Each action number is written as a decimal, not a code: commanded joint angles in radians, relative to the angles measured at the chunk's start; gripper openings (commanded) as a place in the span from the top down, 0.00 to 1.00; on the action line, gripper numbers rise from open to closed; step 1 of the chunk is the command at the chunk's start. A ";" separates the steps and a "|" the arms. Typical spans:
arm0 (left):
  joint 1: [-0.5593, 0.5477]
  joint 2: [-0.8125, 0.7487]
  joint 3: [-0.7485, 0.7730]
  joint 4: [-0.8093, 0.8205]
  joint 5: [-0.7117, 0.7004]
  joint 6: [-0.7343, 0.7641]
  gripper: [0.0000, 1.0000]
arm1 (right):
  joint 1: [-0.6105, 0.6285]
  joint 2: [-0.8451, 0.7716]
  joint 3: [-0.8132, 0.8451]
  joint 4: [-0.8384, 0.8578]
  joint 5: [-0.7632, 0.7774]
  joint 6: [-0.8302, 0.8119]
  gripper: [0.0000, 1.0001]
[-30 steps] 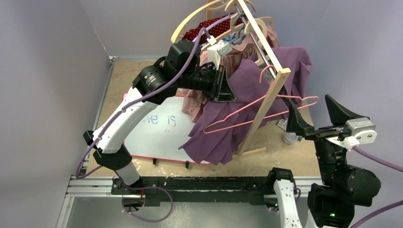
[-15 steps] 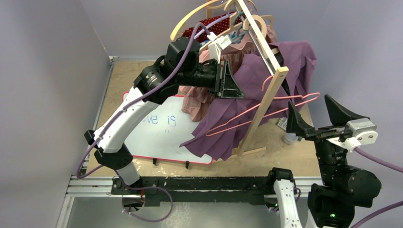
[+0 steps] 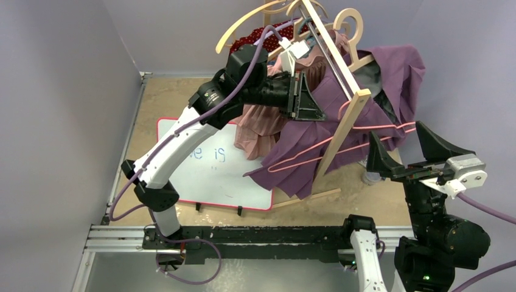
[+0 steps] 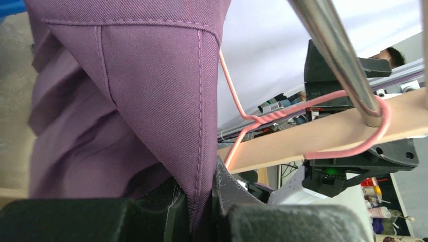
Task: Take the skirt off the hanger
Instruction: Pick up the hanger from the clothesline, then remove the skirt from the hanger.
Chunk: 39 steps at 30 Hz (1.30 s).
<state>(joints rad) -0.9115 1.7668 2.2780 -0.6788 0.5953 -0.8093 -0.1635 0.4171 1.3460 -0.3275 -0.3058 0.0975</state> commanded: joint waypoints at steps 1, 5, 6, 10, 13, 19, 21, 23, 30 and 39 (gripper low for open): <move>0.001 -0.032 0.077 0.177 0.022 0.089 1.00 | 0.005 0.001 0.021 0.054 -0.013 0.018 0.01; 0.002 -0.042 0.036 0.097 -0.030 0.190 1.00 | 0.005 0.000 0.013 0.051 -0.010 0.019 0.01; 0.002 -0.045 0.027 0.072 -0.040 0.225 1.00 | 0.005 0.000 0.010 0.052 -0.004 0.019 0.01; 0.003 -0.072 -0.035 -0.039 -0.137 0.366 1.00 | 0.005 0.009 -0.004 0.041 0.016 0.021 0.01; 0.002 -0.111 -0.126 -0.032 -0.163 0.408 1.00 | 0.005 0.017 -0.024 0.036 0.025 0.025 0.01; 0.002 -0.155 -0.257 0.003 -0.180 0.454 1.00 | 0.005 0.135 -0.010 -0.048 0.194 0.093 0.01; 0.003 -0.171 -0.304 0.021 -0.193 0.455 1.00 | 0.005 0.213 -0.002 -0.044 0.201 0.093 0.01; 0.002 -0.190 -0.349 0.046 -0.198 0.448 1.00 | 0.005 0.303 0.017 -0.036 0.174 0.111 0.01; 0.002 -0.246 -0.445 0.097 -0.208 0.426 1.00 | 0.004 0.548 0.046 0.014 -0.016 0.108 0.01; 0.003 -0.223 -0.404 0.034 -0.229 0.474 1.00 | 0.003 0.628 0.073 -0.082 -0.297 -0.032 0.10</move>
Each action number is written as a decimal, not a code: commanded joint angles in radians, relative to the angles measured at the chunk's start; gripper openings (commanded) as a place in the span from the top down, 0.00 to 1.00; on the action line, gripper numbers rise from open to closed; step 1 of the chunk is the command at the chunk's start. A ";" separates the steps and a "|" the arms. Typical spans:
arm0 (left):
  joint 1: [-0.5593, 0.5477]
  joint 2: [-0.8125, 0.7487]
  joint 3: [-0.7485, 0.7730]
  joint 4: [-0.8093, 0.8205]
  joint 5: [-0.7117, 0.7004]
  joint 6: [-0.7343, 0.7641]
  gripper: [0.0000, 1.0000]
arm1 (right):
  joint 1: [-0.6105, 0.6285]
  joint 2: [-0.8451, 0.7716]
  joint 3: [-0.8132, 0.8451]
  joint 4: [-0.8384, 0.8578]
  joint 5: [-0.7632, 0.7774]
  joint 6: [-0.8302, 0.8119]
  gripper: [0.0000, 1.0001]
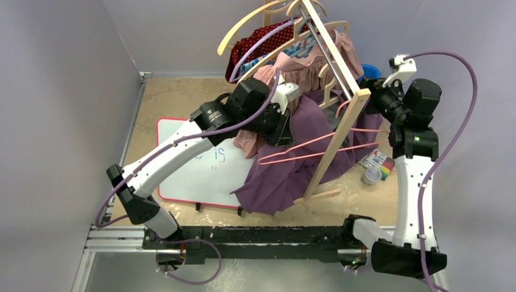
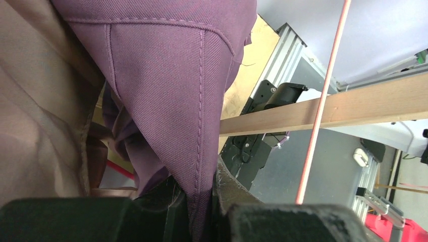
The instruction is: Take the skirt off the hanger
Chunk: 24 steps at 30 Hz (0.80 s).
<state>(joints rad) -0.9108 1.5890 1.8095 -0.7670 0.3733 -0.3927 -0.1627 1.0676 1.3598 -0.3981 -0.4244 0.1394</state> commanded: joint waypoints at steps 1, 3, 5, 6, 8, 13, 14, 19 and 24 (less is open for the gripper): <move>0.003 -0.038 0.079 0.110 -0.011 0.064 1.00 | 0.002 -0.032 0.051 -0.014 -0.179 -0.074 0.10; 0.003 -0.028 0.099 0.097 -0.019 0.072 1.00 | 0.003 -0.067 0.021 -0.001 -0.179 -0.077 0.09; 0.003 -0.028 0.104 0.095 -0.013 0.074 1.00 | 0.003 -0.089 -0.005 0.010 -0.175 -0.094 0.06; 0.003 -0.029 0.104 0.095 -0.008 0.075 1.00 | 0.002 -0.093 -0.020 0.014 -0.169 -0.106 0.05; 0.003 -0.029 0.102 0.094 0.003 0.080 1.00 | 0.003 -0.088 -0.033 0.015 -0.153 -0.118 0.05; 0.003 -0.029 0.107 0.094 0.019 0.077 1.00 | 0.003 -0.059 -0.033 0.057 -0.135 -0.112 0.09; 0.003 -0.029 0.107 0.092 0.021 0.076 1.00 | 0.003 -0.054 -0.033 0.068 -0.134 -0.107 0.12; 0.004 -0.036 0.108 0.088 0.027 0.074 1.00 | 0.003 -0.037 -0.049 0.133 -0.183 -0.069 0.20; 0.003 -0.028 0.111 0.093 0.046 0.071 1.00 | 0.003 -0.010 -0.078 0.129 -0.215 -0.063 0.20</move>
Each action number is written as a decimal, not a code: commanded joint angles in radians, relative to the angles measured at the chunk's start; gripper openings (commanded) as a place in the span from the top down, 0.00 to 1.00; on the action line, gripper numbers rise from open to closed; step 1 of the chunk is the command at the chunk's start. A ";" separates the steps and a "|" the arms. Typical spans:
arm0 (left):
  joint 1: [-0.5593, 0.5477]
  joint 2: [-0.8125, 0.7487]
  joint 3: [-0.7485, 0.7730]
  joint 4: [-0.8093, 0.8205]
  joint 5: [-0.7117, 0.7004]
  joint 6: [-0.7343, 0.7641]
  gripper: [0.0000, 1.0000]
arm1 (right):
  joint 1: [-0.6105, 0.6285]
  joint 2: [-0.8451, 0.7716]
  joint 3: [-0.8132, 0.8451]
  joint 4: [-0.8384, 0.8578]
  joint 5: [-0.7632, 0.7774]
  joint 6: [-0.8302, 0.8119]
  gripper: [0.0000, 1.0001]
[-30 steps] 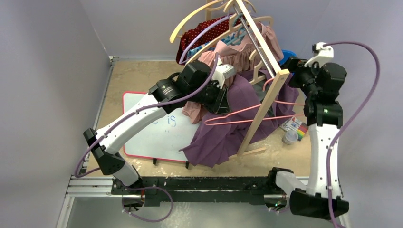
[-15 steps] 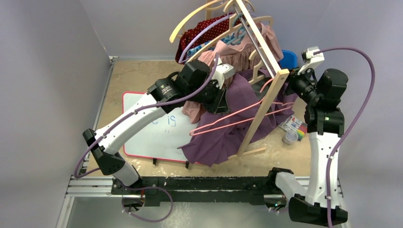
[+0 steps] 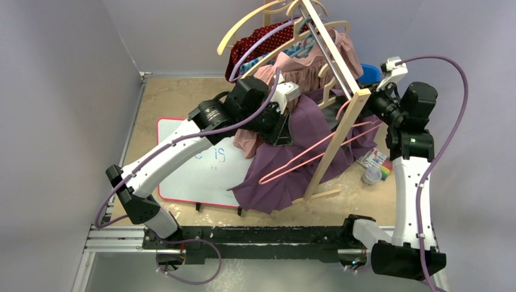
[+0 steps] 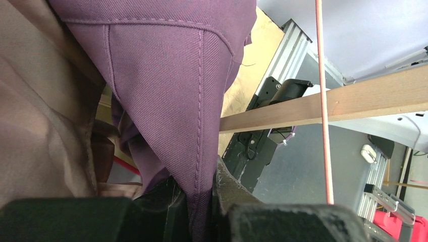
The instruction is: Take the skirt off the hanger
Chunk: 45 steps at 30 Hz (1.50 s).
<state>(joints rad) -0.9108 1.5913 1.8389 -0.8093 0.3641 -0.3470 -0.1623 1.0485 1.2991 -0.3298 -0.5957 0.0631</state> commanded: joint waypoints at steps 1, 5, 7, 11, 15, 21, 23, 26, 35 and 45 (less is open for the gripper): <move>0.003 -0.030 0.083 0.136 0.059 0.025 1.00 | 0.002 0.012 -0.023 0.060 -0.044 0.016 0.21; 0.003 -0.027 0.080 0.131 0.065 0.030 1.00 | 0.003 0.004 -0.042 0.077 0.011 0.029 0.27; 0.003 -0.029 0.077 0.127 0.066 0.034 1.00 | 0.002 -0.008 -0.054 0.105 0.047 0.035 0.32; 0.003 -0.038 0.060 0.120 0.073 0.044 1.00 | 0.003 -0.022 -0.071 0.142 0.119 0.080 0.46; 0.003 -0.062 0.036 0.122 0.079 0.056 1.00 | 0.002 -0.010 -0.073 0.163 0.211 0.084 0.66; 0.003 -0.091 0.004 0.150 0.116 0.061 1.00 | 0.002 0.026 -0.061 0.181 0.317 0.087 0.79; 0.003 -0.097 0.001 0.144 0.103 0.064 1.00 | 0.001 0.040 -0.051 0.172 0.371 0.078 0.87; 0.003 -0.118 -0.027 0.161 0.071 0.067 1.00 | 0.000 0.057 -0.041 0.160 0.460 0.049 0.98; 0.003 -0.182 -0.110 0.205 0.017 0.068 1.00 | -0.043 0.142 -0.006 0.124 0.586 -0.058 1.00; 0.003 -0.205 -0.128 0.228 -0.018 0.045 1.00 | -0.074 0.133 0.024 0.067 0.435 -0.060 0.87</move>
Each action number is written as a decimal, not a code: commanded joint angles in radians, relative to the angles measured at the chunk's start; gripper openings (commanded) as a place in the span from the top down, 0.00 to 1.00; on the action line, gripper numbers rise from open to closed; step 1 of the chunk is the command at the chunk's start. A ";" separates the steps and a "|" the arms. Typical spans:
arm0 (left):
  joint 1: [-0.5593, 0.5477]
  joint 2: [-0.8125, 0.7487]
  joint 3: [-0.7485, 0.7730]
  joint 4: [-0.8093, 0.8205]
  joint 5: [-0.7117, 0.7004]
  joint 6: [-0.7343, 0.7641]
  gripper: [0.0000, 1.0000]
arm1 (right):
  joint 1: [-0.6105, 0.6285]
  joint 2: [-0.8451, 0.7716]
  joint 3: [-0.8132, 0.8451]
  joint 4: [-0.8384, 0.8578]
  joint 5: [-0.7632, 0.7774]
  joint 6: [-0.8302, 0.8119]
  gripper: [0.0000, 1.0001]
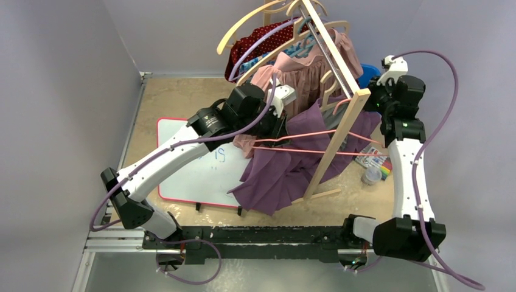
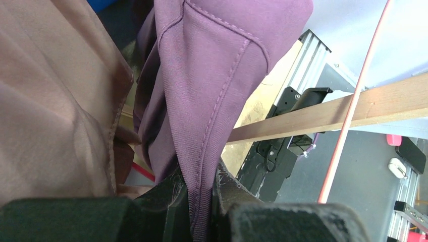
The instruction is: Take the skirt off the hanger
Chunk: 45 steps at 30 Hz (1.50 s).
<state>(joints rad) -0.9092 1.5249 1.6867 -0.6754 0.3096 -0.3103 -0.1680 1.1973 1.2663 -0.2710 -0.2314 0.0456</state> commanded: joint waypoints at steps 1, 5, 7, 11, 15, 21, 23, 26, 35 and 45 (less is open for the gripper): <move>0.001 -0.134 0.026 0.100 0.037 0.003 1.00 | -0.067 -0.034 0.063 0.003 0.030 -0.022 0.78; 0.001 -0.121 0.027 0.112 0.041 -0.016 1.00 | -0.067 -0.110 0.092 -0.048 -0.131 0.035 0.50; 0.002 -0.114 0.030 0.115 0.052 -0.022 1.00 | -0.067 -0.146 0.107 -0.054 -0.213 0.049 0.40; 0.001 -0.108 0.026 0.134 0.066 -0.041 1.00 | -0.067 -0.158 0.111 -0.037 -0.456 0.076 0.31; 0.002 -0.102 0.033 0.131 0.067 -0.049 1.00 | -0.063 -0.197 0.088 -0.003 -0.553 0.117 0.24; 0.001 -0.088 0.044 0.126 0.077 -0.053 1.00 | -0.045 -0.195 0.052 0.108 -0.709 0.227 0.22; 0.001 -0.085 0.044 0.130 0.077 -0.055 1.00 | -0.021 -0.190 0.029 0.153 -0.735 0.261 0.24; 0.001 -0.078 0.045 0.134 0.078 -0.059 1.00 | 0.017 -0.196 -0.015 0.245 -0.752 0.301 0.23; 0.001 -0.039 0.068 0.140 0.098 -0.064 1.00 | 0.088 -0.143 -0.084 0.356 -0.748 0.288 0.34; 0.002 -0.056 0.049 0.129 0.058 -0.074 1.00 | 0.127 -0.154 -0.143 0.527 -0.693 0.307 0.98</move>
<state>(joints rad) -0.9073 1.5150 1.6867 -0.6693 0.3611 -0.3794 -0.0460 1.0775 1.1194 0.1284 -0.9348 0.3618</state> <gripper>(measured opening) 0.099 0.148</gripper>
